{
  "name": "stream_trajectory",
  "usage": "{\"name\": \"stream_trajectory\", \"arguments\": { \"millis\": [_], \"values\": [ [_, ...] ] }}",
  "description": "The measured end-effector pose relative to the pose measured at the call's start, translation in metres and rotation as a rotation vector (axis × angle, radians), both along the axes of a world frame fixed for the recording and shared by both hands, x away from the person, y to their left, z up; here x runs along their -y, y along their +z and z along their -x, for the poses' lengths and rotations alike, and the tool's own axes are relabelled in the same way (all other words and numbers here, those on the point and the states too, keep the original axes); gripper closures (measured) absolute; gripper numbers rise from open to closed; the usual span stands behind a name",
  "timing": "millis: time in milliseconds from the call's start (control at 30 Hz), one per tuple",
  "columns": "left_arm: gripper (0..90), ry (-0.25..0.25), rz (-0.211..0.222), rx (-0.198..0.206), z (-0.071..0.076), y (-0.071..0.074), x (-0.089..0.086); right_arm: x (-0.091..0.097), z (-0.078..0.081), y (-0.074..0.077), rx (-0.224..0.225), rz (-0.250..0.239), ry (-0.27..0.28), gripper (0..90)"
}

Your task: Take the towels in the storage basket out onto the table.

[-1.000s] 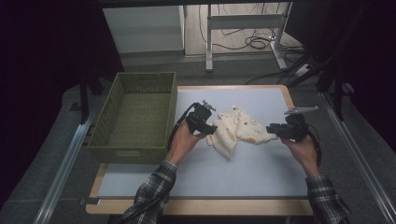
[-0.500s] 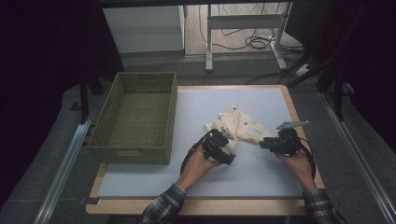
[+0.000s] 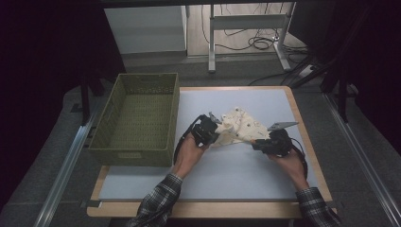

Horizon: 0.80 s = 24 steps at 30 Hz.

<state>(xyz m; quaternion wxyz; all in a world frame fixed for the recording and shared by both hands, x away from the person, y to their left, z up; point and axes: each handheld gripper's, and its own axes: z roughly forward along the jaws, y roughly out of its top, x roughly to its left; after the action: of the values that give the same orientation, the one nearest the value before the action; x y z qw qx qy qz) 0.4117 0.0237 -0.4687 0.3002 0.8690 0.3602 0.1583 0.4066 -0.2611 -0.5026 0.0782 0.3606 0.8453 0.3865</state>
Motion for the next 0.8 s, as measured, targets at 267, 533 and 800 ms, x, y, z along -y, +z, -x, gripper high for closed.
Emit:
{"name": "stream_trajectory", "arguments": {
  "millis": [267, 533, 800],
  "values": [
    [82.8, 0.064, -0.018, -0.018, -0.028, 0.003, -0.011, -0.053, -0.020, -0.007, 0.014, 0.001, 0.077, 68.8],
    [83.3, 0.080, -0.004, -0.043, -0.035, -0.006, -0.013, -0.078, -0.029, -0.021, 0.054, 0.090, 0.074, 87.0],
    [82.7, 0.072, 0.009, -0.020, -0.026, 0.003, -0.013, -0.060, -0.010, -0.007, 0.051, 0.113, 0.070, 89.8]
  ]
}}
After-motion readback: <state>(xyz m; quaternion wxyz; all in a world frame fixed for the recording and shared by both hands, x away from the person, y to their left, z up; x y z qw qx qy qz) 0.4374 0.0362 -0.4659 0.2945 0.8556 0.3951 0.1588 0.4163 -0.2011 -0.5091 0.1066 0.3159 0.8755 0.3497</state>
